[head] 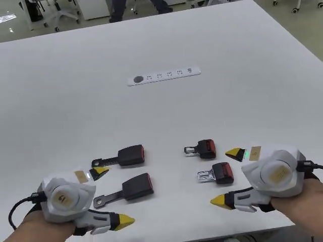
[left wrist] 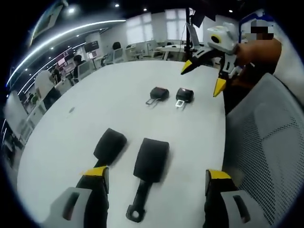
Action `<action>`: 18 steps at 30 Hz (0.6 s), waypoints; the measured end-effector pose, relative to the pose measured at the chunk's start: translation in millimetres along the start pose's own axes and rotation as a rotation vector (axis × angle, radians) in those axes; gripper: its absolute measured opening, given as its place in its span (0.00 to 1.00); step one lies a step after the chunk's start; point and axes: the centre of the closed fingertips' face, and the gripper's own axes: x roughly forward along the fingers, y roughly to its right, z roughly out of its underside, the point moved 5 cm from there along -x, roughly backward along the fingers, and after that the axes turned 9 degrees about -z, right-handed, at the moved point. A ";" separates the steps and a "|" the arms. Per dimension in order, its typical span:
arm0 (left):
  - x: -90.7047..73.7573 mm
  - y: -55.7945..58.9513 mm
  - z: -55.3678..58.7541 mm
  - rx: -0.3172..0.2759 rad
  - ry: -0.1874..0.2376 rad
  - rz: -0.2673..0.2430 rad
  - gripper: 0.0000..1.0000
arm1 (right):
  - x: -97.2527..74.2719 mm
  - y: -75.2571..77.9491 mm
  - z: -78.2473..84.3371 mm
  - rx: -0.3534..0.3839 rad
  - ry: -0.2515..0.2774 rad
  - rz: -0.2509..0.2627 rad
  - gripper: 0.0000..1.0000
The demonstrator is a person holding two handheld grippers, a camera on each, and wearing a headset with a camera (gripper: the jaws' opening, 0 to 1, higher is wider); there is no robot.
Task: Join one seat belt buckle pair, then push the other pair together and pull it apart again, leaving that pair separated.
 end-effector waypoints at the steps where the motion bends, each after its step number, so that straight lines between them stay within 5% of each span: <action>1: 2.5 0.5 2.5 0.009 -0.017 0.009 0.82 | 1.2 2.6 1.4 0.003 -0.005 -0.008 0.70; 6: 16.5 -1.1 4.1 0.040 -0.040 0.032 0.81 | 4.8 9.4 5.0 0.021 -0.028 -0.041 0.65; 12: 27.9 -10.8 9.3 0.048 -0.078 0.094 0.67 | 11.8 15.7 8.0 -0.015 -0.064 -0.086 0.62; 18: 34.6 -21.8 6.0 0.065 -0.050 0.110 0.61 | 22.3 29.5 12.9 -0.047 -0.116 -0.140 0.55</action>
